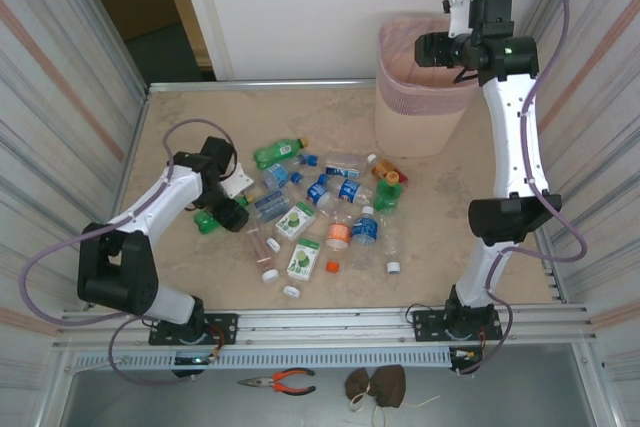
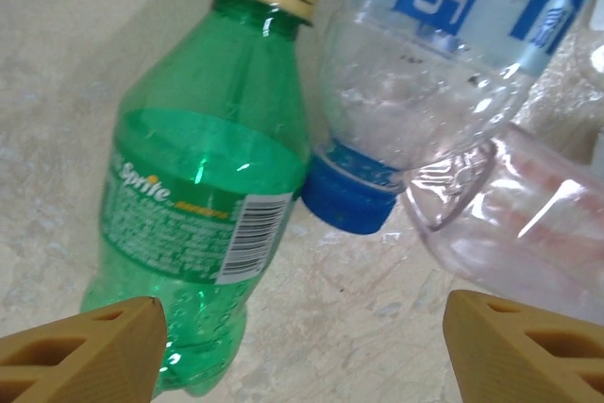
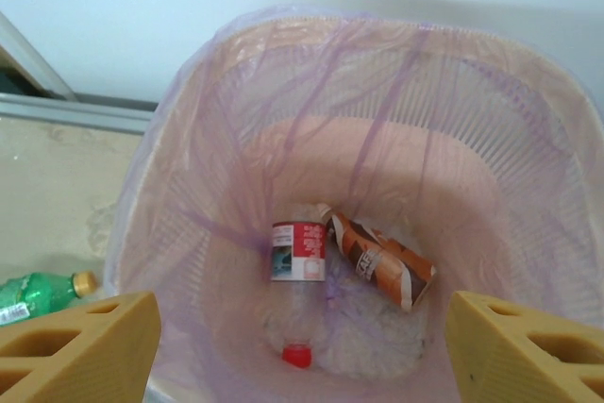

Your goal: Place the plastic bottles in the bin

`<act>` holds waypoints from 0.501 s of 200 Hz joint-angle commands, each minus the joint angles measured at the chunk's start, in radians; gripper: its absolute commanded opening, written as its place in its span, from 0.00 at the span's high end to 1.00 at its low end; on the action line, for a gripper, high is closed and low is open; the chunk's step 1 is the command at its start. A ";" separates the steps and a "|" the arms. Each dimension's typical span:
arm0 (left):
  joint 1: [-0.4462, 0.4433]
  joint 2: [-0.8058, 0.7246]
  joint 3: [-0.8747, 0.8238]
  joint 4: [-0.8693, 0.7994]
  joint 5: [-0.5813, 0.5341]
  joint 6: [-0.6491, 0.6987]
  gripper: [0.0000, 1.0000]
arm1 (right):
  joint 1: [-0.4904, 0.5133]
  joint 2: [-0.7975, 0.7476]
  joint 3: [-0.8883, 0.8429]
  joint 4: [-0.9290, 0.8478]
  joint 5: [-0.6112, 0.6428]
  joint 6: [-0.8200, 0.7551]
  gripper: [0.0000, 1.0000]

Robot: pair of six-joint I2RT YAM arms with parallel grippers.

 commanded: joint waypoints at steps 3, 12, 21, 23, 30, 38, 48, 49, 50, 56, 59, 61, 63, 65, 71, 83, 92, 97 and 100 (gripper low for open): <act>0.019 -0.037 -0.026 0.008 0.005 0.090 0.19 | 0.011 -0.045 -0.036 -0.013 -0.013 -0.001 0.22; 0.031 -0.030 -0.022 0.010 0.012 0.094 0.17 | 0.013 -0.050 -0.045 -0.014 -0.013 0.000 0.22; 0.049 -0.016 -0.015 0.006 0.019 0.088 0.16 | 0.016 -0.054 -0.052 -0.014 -0.016 0.001 0.22; 0.053 -0.014 -0.013 0.007 0.022 0.086 0.16 | 0.016 -0.056 -0.052 -0.015 -0.016 0.000 0.22; 0.069 -0.004 -0.012 0.008 0.027 0.085 0.16 | 0.017 -0.058 -0.053 -0.020 -0.016 0.000 0.22; 0.086 0.007 -0.011 0.012 0.023 0.080 0.15 | 0.021 -0.060 -0.052 -0.024 -0.015 -0.003 0.22; 0.108 0.019 -0.011 0.019 0.018 0.073 0.15 | 0.027 -0.064 -0.053 -0.032 -0.012 -0.007 0.22; 0.110 0.020 -0.012 0.020 0.018 0.073 0.15 | 0.028 -0.064 -0.054 -0.032 -0.012 -0.007 0.22; 0.113 0.020 -0.012 0.020 0.019 0.072 0.14 | 0.028 -0.064 -0.054 -0.033 -0.011 -0.007 0.22; 0.128 0.029 -0.012 0.023 0.021 0.068 0.14 | 0.031 -0.065 -0.054 -0.036 -0.008 -0.011 0.22; 0.135 0.032 -0.014 0.025 0.026 0.066 0.13 | 0.033 -0.067 -0.054 -0.038 -0.007 -0.014 0.22; 0.139 0.034 -0.016 0.026 0.030 0.065 0.13 | 0.033 -0.068 -0.054 -0.039 -0.005 -0.015 0.22; 0.141 0.035 -0.016 0.028 0.036 0.064 0.13 | 0.034 -0.068 -0.054 -0.040 -0.005 -0.015 0.22; 0.147 0.039 -0.016 0.028 0.041 0.064 0.13 | 0.035 -0.070 -0.054 -0.042 -0.003 -0.017 0.22; 0.158 0.047 -0.018 0.032 0.056 0.063 0.13 | 0.036 -0.072 -0.056 -0.045 -0.001 -0.020 0.22; 0.169 0.063 -0.029 0.043 0.071 0.057 0.12 | 0.036 -0.079 -0.061 -0.046 0.004 -0.024 0.22; 0.172 0.081 -0.035 0.051 0.071 0.050 0.11 | 0.036 -0.083 -0.063 -0.050 0.004 -0.026 0.22; 0.175 0.093 -0.034 0.050 0.067 0.043 0.11 | 0.036 -0.086 -0.062 -0.054 0.002 -0.026 0.22; 0.176 0.101 -0.034 0.050 0.065 0.039 0.11 | 0.036 -0.089 -0.063 -0.055 0.001 -0.027 0.22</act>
